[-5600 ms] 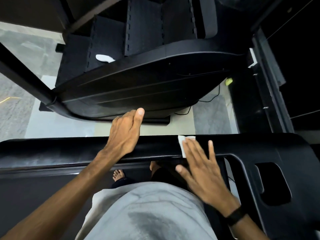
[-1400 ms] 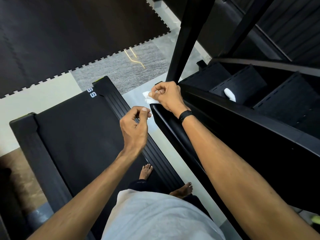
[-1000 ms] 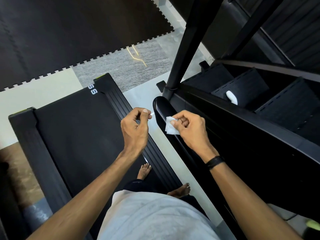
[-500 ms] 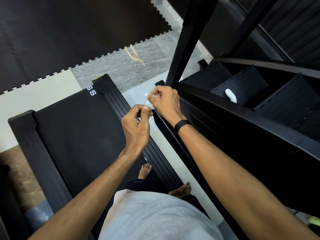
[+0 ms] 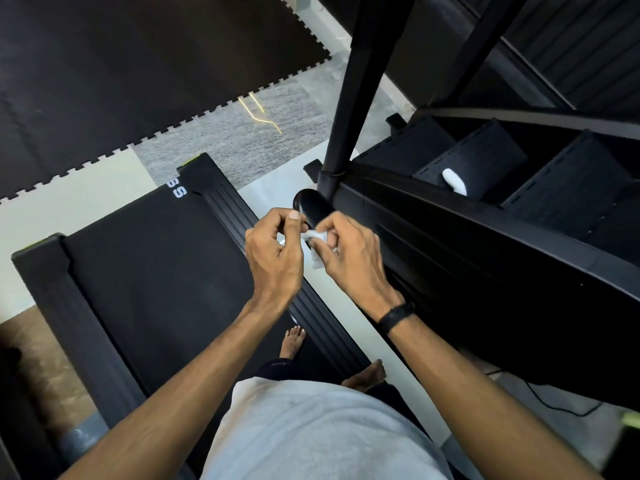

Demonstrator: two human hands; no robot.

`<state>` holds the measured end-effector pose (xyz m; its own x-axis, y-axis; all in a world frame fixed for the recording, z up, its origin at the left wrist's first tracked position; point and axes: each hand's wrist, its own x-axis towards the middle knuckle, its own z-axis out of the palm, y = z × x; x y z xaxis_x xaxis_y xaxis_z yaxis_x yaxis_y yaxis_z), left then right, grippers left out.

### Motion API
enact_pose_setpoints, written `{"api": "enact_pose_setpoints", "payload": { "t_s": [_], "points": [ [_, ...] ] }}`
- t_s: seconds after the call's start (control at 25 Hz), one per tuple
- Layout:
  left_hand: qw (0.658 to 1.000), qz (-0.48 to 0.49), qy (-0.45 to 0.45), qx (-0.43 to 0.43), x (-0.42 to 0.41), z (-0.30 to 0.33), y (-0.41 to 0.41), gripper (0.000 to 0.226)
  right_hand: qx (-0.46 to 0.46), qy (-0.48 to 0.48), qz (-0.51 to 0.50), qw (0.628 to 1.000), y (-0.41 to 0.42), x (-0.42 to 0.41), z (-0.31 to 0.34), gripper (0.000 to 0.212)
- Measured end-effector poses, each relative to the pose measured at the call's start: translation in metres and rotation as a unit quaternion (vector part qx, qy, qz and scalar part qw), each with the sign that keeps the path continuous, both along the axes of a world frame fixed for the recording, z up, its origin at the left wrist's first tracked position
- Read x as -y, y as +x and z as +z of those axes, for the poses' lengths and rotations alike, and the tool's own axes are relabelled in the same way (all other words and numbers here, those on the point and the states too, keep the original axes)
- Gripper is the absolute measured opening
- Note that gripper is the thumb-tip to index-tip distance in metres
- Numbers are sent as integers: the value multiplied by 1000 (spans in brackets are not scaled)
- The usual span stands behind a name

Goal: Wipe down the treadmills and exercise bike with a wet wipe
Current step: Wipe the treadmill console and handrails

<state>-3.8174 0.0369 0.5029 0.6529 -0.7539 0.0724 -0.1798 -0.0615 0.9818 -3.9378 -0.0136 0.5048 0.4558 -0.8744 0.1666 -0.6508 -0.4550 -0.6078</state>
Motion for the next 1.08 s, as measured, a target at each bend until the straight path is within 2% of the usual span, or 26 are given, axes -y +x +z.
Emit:
{"api": "enact_pose_setpoints", "payload": {
  "t_s": [0.2, 0.36, 0.48, 0.72, 0.96, 1.08],
  "points": [
    [992, -101, -28, 72, 14, 11, -33, 25, 3, 38, -40, 998, -66, -40, 1, 25],
    [968, -223, -41, 105, 18, 8, -78, 26, 10, 47, -89, 995, -109, -72, 3, 21],
    [935, -337, -63, 93, 19, 7, -122, 26, -6, 40, -153, 987, -141, -105, 7, 21],
    [855, -505, -90, 81, 12, 13, -198, 26, -41, 33, -281, 958, -204, -178, 13, 19],
    [790, -604, -64, 84, -11, 12, -239, 29, -87, 47, -412, 906, -258, -242, 24, 13],
    [764, -635, -60, 95, -19, 10, -253, 30, -88, 34, -488, 868, -277, -265, 24, 16]
  ]
}}
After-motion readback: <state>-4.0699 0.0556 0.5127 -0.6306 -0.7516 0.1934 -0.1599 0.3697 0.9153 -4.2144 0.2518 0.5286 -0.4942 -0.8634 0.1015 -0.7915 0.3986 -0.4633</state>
